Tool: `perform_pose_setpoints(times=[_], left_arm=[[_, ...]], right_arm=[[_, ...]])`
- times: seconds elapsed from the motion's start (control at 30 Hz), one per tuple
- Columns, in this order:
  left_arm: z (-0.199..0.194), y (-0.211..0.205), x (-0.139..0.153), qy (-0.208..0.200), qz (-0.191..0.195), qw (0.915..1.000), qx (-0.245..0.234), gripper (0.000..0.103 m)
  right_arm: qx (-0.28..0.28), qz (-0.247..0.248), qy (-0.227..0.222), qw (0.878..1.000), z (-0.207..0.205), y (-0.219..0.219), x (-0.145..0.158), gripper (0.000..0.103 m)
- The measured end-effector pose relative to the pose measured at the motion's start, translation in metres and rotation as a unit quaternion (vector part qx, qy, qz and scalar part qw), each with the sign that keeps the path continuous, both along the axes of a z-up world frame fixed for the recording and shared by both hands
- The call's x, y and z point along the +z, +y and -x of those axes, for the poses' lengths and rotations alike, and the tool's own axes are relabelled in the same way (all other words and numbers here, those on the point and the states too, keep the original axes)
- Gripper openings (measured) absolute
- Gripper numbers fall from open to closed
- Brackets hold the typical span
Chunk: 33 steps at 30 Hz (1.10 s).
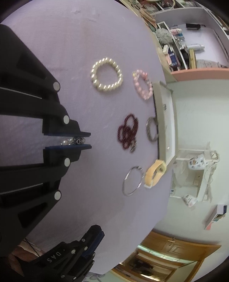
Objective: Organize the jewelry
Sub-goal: 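Carry both earrings into the tray, opening the right tool then the left tool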
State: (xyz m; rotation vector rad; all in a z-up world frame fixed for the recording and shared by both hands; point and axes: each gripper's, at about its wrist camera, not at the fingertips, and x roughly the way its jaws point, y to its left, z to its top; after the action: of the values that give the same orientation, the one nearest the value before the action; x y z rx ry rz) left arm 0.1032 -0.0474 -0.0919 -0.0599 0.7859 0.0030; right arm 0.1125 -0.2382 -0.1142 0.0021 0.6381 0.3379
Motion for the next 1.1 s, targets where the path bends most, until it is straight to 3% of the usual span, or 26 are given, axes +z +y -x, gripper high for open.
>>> perform_pose_setpoints(times=[0.57, 1.1], left_arm=[[-0.012, 0.051, 0.062, -0.047, -0.004, 0.9979, 0.045, 0.008], [-0.136, 0.086, 0.114, -0.084, -0.013, 0.9950, 0.054, 0.008]], right_arm=[[0.045, -0.026, -0.032, 0.998, -0.040, 0.035, 0.045, 0.015], [0.038, -0.020, -0.072, 0.996, -0.157, 0.069, 0.088, 0.015]])
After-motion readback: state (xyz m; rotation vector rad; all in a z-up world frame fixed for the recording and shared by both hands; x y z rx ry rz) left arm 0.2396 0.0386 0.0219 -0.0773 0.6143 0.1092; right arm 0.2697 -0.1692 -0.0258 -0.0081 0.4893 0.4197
